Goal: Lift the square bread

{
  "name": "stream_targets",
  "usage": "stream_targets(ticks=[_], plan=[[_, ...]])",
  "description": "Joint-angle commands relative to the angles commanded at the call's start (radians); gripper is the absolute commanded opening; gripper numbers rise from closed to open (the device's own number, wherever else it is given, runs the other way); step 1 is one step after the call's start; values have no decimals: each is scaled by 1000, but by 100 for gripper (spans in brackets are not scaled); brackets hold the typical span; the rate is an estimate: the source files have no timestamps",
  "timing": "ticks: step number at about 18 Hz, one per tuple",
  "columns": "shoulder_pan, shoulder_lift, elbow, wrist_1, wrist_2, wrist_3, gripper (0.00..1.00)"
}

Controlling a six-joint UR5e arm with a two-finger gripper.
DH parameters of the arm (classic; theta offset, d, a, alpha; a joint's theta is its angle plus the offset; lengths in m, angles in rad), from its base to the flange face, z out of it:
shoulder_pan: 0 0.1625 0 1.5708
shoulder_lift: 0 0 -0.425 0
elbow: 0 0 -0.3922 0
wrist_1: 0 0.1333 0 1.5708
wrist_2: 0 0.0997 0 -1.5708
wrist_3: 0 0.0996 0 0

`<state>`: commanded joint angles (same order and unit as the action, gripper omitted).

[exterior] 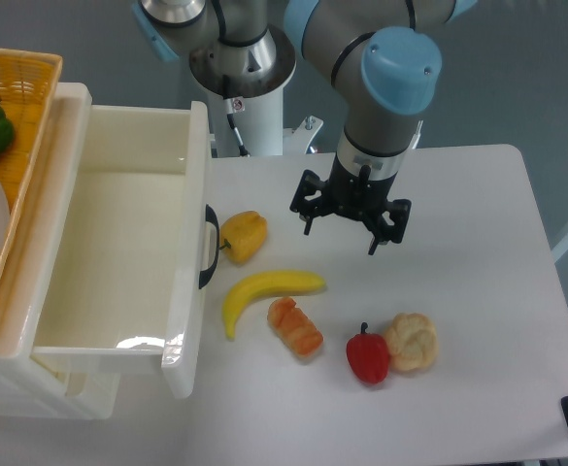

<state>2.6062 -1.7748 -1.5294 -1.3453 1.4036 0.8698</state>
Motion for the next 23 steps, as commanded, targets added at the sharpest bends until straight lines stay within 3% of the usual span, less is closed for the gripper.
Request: stream_targets(ticks=[3, 11, 16, 20, 23], plan=[[11, 2, -3, -2, -3, 58, 100], [3, -3, -24, 8, -3, 58, 100], [0, -3, -69, 78, 0, 52, 100], [-8, -20, -69, 135, -2, 71, 100], [-18, -52, -71, 135, -1, 52, 100]])
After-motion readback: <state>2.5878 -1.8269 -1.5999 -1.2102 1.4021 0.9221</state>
